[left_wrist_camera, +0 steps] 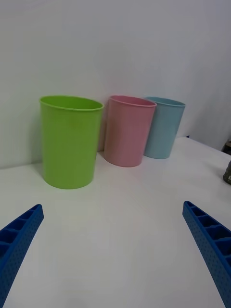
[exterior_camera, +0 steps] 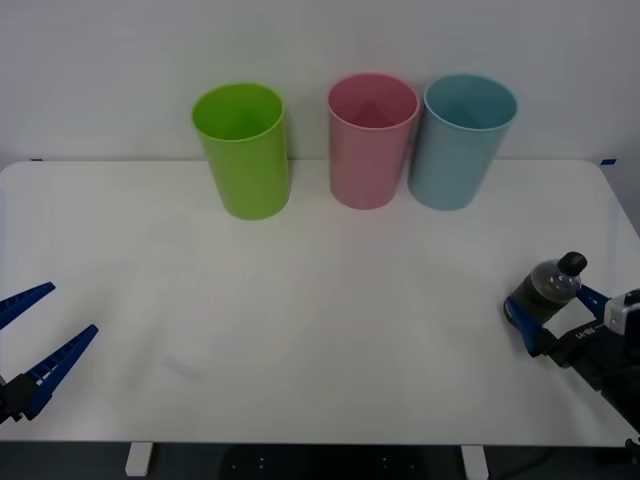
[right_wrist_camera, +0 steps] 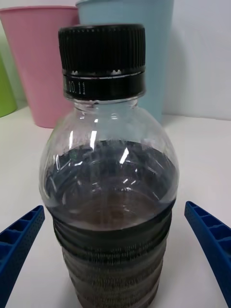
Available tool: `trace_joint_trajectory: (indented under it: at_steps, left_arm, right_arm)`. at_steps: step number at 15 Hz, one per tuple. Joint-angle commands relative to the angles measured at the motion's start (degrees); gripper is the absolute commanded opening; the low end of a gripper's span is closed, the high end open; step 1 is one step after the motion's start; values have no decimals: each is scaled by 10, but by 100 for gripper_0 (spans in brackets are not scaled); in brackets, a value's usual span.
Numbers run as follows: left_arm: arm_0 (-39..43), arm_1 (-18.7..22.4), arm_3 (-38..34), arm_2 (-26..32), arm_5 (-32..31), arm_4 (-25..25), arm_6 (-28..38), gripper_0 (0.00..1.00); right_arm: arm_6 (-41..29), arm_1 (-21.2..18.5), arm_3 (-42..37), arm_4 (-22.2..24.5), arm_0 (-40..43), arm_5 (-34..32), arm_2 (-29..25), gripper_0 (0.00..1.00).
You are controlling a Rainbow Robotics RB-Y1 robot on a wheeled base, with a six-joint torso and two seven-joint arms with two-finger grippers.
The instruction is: Grasp the object on the table and drop it into the matching bin: aluminum can to the light blue bin, PET bottle to the pink bin.
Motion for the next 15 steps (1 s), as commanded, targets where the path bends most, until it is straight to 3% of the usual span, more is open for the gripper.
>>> trace_joint_trajectory:
  at_steps: [1, 10, 11, 12, 13, 15]
  left_arm:
    - [0, 0, 0, 0, 0, 0, 0, 100]
    - [0, 0, 0, 0, 0, 0, 0, 100]
    - [0, 0, 0, 0, 0, 0, 0, 100]
    - [0, 0, 0, 0, 0, 0, 0, 100]
    - [0, 0, 0, 0, 0, 0, 0, 100]
    - [0, 0, 0, 0, 0, 0, 0, 100]
  right_arm:
    - [6, 1, 0, -11, -5, 15, 11, 100]
    - [25, 1, 0, -30, -10, 35, 30, 100]
    - [26, 1, 0, -30, -10, 34, 30, 83]
    - [28, 1, 0, -30, -10, 35, 30, 19]
    - [29, 1, 0, -30, -10, 35, 30, 4]
    - [32, 1, 0, -30, -10, 34, 30, 0]
